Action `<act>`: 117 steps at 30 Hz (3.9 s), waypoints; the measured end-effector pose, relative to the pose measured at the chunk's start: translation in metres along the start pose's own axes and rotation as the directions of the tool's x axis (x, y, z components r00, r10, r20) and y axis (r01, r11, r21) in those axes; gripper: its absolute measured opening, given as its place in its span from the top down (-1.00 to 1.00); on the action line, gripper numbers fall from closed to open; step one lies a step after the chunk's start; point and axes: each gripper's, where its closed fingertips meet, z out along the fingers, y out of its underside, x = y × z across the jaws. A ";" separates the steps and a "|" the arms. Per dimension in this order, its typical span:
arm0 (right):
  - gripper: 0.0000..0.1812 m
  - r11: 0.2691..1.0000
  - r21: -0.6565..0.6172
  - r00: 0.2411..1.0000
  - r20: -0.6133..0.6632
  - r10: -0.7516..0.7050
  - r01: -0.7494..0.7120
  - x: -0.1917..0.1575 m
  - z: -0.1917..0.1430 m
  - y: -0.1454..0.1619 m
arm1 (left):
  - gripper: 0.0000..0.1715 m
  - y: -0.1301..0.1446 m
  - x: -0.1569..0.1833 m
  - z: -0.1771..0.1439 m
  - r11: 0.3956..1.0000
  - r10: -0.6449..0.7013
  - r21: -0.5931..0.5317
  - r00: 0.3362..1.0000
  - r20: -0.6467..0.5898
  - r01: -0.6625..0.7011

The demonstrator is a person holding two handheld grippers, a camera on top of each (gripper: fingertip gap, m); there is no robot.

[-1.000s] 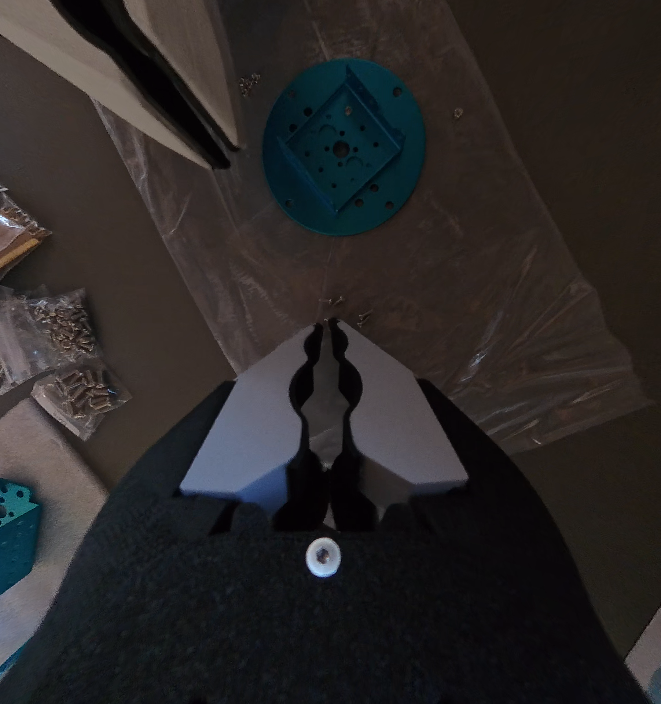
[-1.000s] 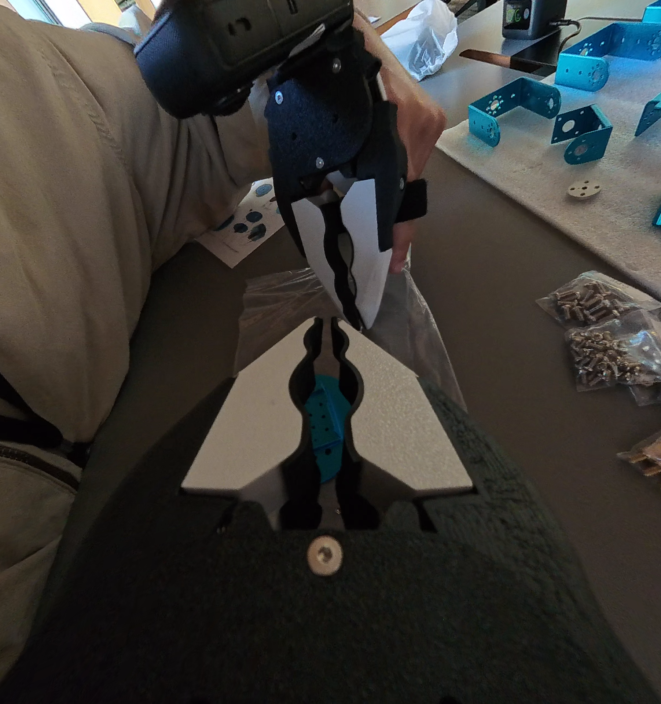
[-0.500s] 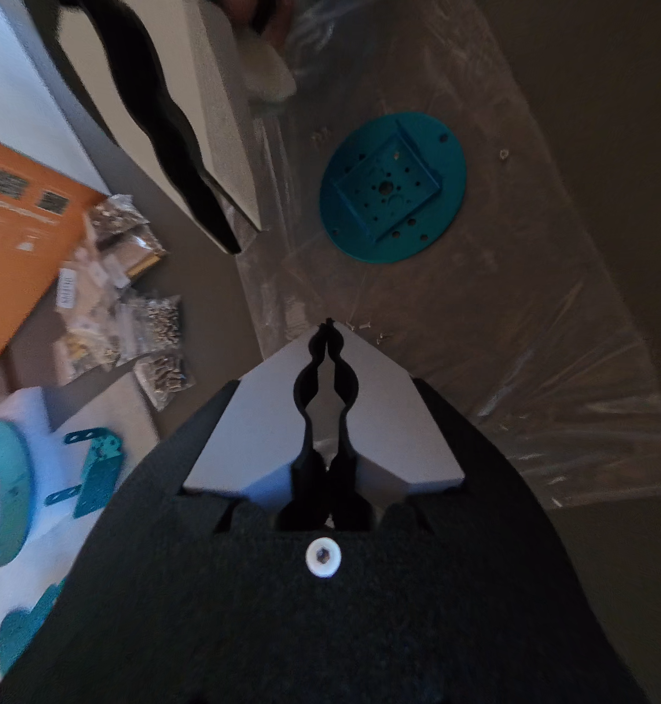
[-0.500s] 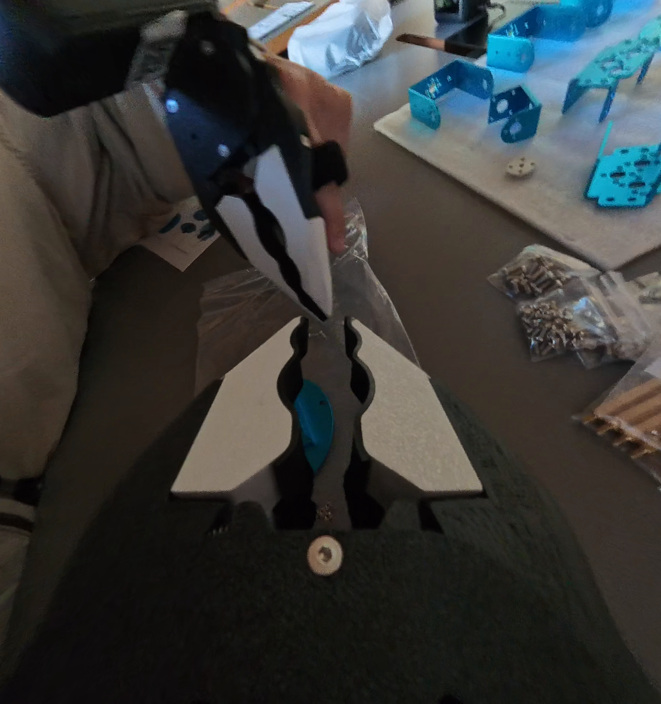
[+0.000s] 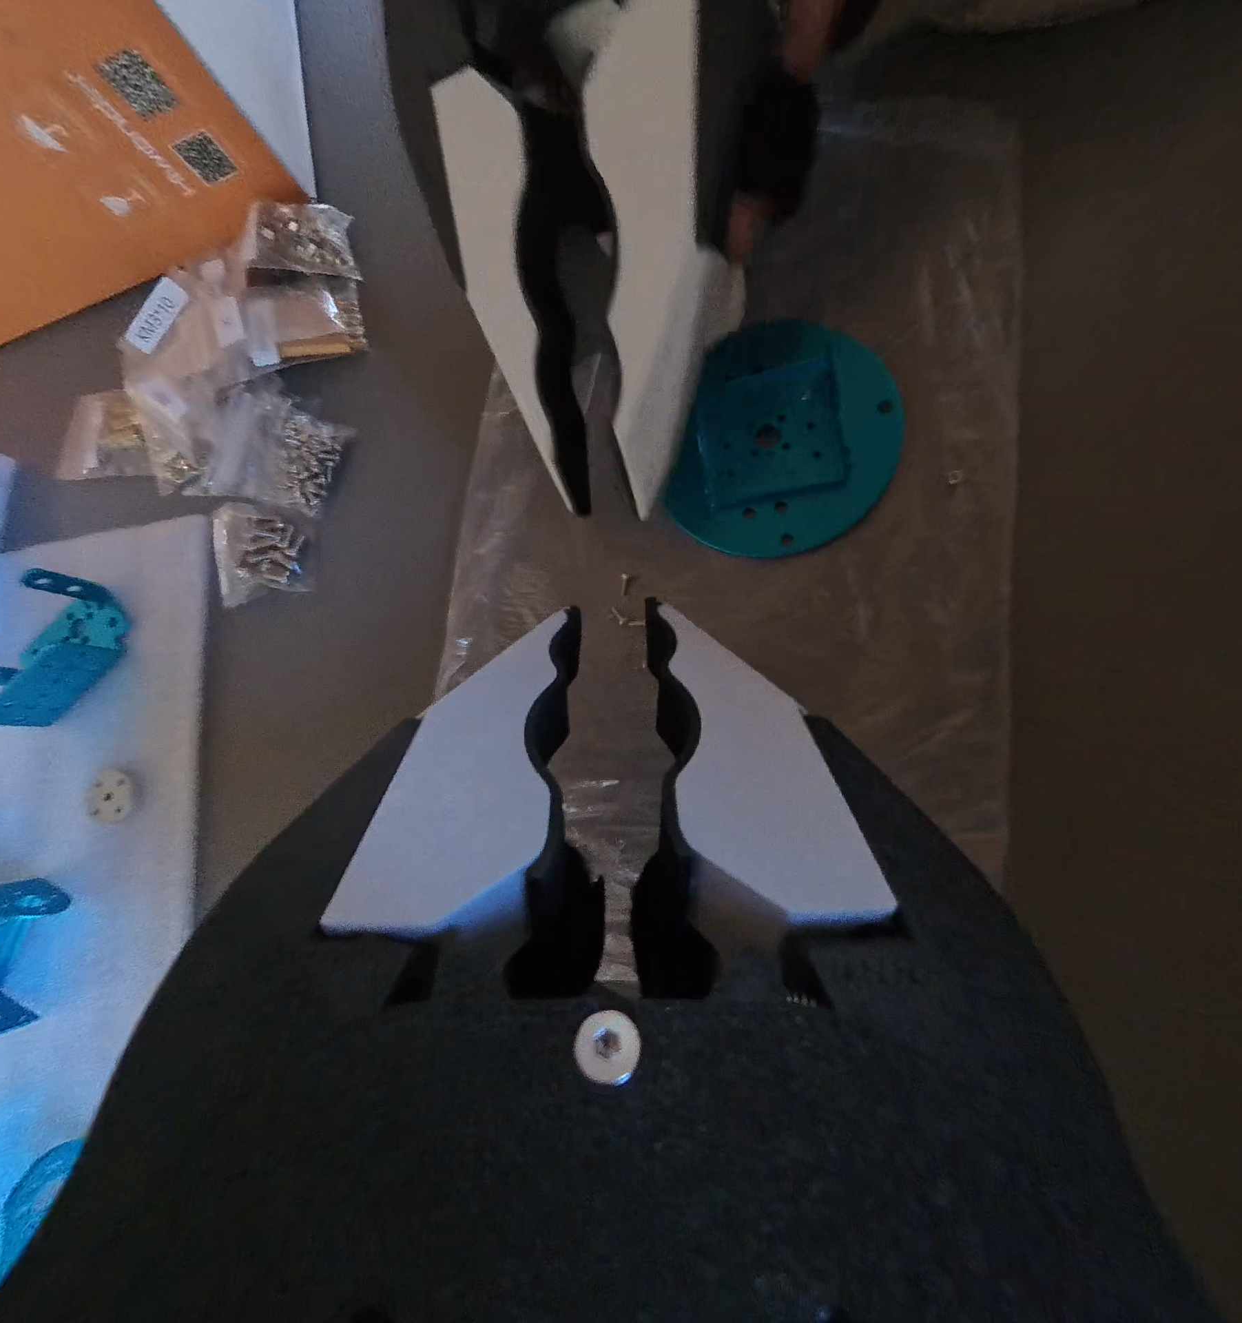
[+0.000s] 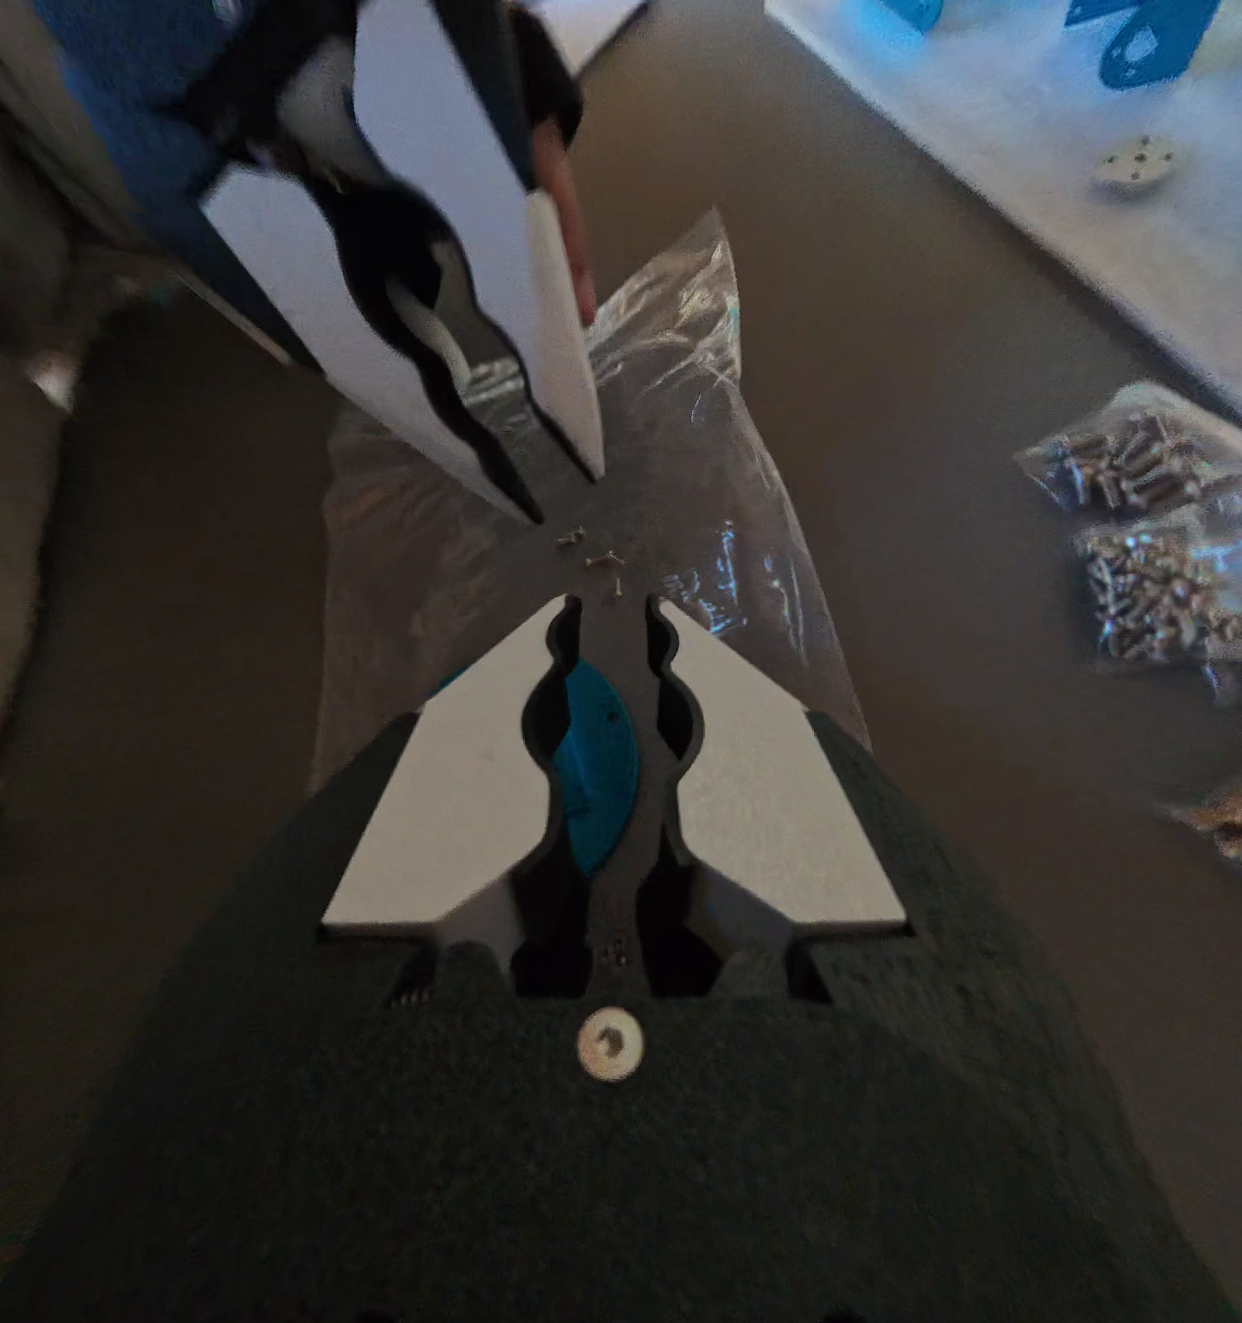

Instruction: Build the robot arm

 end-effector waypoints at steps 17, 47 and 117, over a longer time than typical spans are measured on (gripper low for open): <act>0.86 0.976 -0.103 0.981 -0.008 -0.194 0.192 0.000 0.021 0.002 | 0.82 0.013 -0.001 0.000 0.990 -0.108 0.092 0.994 -0.003 0.108; 0.94 0.846 -0.099 0.846 0.176 -0.503 0.523 0.002 0.029 0.006 | 0.82 0.009 0.002 -0.005 0.967 -0.161 0.198 0.987 -0.023 0.162; 0.98 0.920 0.349 0.860 0.510 -0.025 -0.180 -0.051 -0.017 -0.081 | 1.00 -0.049 -0.001 -0.066 0.725 -0.170 0.653 0.976 -0.138 0.219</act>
